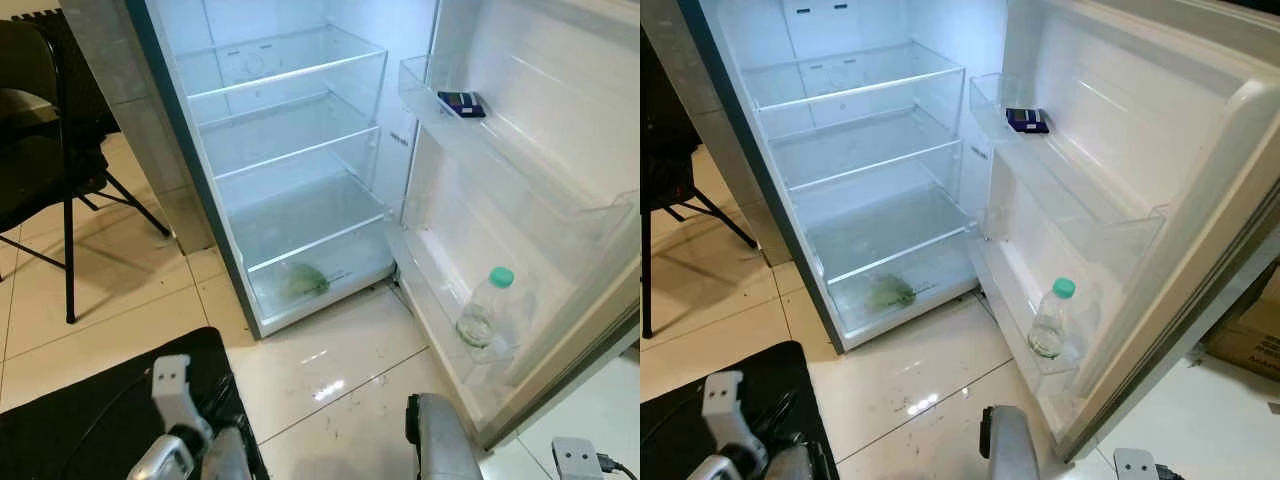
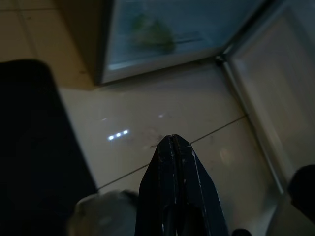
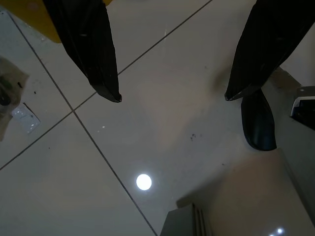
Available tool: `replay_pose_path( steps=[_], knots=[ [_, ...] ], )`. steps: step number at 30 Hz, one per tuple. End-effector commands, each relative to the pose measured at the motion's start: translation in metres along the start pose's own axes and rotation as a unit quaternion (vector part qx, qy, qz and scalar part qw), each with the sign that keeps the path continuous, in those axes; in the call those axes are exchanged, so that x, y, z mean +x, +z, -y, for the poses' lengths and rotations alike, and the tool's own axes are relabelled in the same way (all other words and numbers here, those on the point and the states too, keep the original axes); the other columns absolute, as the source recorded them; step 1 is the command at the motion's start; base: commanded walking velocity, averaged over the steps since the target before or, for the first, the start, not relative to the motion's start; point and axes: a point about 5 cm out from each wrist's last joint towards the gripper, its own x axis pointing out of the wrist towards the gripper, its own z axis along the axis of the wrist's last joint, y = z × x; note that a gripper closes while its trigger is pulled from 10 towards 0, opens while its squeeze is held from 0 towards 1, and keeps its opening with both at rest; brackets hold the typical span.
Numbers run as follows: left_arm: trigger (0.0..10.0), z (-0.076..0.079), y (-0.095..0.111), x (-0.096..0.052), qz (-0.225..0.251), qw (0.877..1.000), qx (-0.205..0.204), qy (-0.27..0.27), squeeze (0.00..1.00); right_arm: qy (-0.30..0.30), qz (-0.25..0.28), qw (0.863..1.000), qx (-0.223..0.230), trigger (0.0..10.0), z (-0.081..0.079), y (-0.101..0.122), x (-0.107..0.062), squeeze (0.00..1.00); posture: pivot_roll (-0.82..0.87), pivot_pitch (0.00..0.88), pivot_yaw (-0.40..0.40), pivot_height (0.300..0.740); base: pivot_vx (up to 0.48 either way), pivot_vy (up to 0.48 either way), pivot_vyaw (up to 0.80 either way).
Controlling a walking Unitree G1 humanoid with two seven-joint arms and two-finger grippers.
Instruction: Restocking fridge
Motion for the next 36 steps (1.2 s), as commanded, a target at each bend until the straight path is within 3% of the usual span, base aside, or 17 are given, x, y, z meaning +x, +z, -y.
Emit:
replay_pose_path(
  steps=[1, 10, 12, 16, 18, 27, 36],
  knots=[
    [10.0, -0.009, 0.002, -0.005, 0.001, 1.0, 0.008, 0.016, 0.0, -0.007, -0.004, 1.0, 0.008, 10.0, 0.003, -0.002, -0.001, 0.0, -0.07, 0.06, -0.024, 0.538, 0.0, 0.0, 0.0],
    [10.0, -0.025, -0.015, -0.022, -0.035, 0.996, -0.011, 0.087, 0.0, -0.028, -0.011, 1.0, 0.002, 10.0, 0.007, -0.005, -0.001, 0.0, -0.07, 0.05, -0.024, 0.548, 0.0, 0.0, 0.0],
    [10.0, -0.031, -0.031, -0.033, -0.073, 0.988, -0.021, 0.133, 0.0, -0.029, -0.012, 0.999, 0.011, 10.0, 0.009, -0.006, -0.002, 0.0, -0.07, 0.044, -0.024, 0.552, 0.0, 0.0, 0.0],
    [10.0, -0.034, -0.042, -0.04, -0.1, 0.982, -0.024, 0.159, 0.0, -0.027, -0.01, 0.999, 0.014, 10.0, 0.01, -0.006, -0.002, 0.0, -0.07, 0.044, -0.023, 0.562, 0.0, 0.0, 0.0],
    [10.0, -0.035, -0.056, -0.052, -0.131, 0.974, -0.033, 0.184, 0.0, -0.028, -0.011, 0.999, 0.017, 10.0, 0.011, -0.007, -0.002, 0.0, -0.07, 0.043, -0.023, 0.576, 0.0, 0.0, 0.0],
    [10.0, -0.035, -0.08, -0.074, -0.174, 0.956, -0.062, 0.227, 0.0, -0.041, -0.022, 0.999, 0.014, 10.0, 0.009, -0.011, -0.002, 0.0, -0.07, 0.04, -0.023, 0.591, 0.0, 0.0, 0.0],
    [10.0, -0.038, -0.082, -0.077, -0.178, 0.95, -0.068, 0.246, 0.0, -0.035, -0.016, 0.999, 0.014, 10.0, 0.009, -0.01, -0.003, 0.0, -0.07, 0.033, -0.027, 0.596, 0.0, 0.0, 0.0]
  ],
)
